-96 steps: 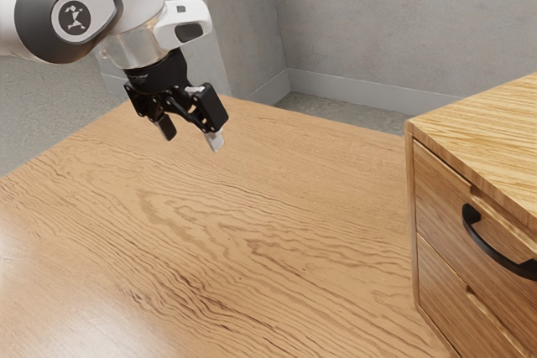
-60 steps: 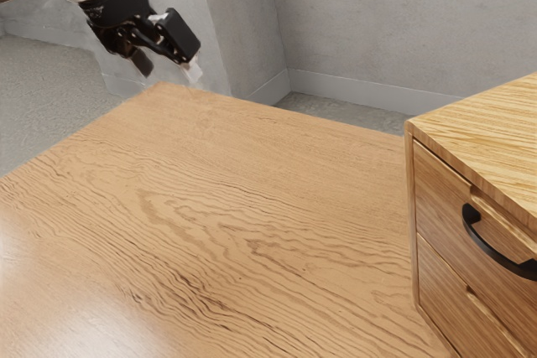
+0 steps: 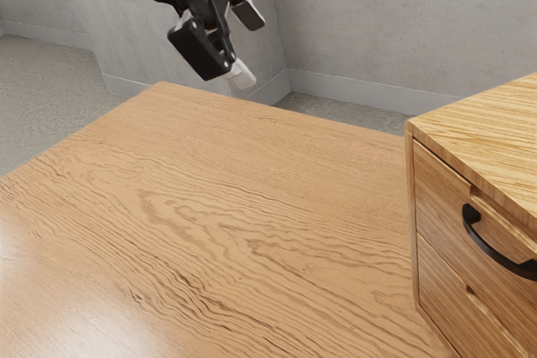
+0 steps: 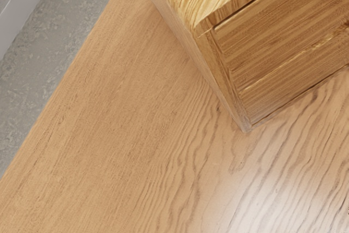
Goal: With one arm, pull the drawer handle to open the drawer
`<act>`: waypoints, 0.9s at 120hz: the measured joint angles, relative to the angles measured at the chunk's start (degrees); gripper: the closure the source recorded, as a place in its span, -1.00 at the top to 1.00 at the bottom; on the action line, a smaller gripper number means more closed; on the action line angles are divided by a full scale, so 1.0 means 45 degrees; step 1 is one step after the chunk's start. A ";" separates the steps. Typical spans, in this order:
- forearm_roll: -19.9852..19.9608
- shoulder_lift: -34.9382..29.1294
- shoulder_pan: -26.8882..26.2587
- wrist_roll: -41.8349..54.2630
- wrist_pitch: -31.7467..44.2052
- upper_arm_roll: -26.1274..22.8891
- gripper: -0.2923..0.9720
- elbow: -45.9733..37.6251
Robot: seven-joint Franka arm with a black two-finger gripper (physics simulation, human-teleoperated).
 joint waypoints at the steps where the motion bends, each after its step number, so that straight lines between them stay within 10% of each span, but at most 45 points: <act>1: -0.0003 -0.0008 -0.0003 0.0128 0.0075 -0.0065 0.54 -0.0098; 108: -0.1807 0.0110 -0.0317 0.8153 0.4985 -0.3877 0.28 -0.4011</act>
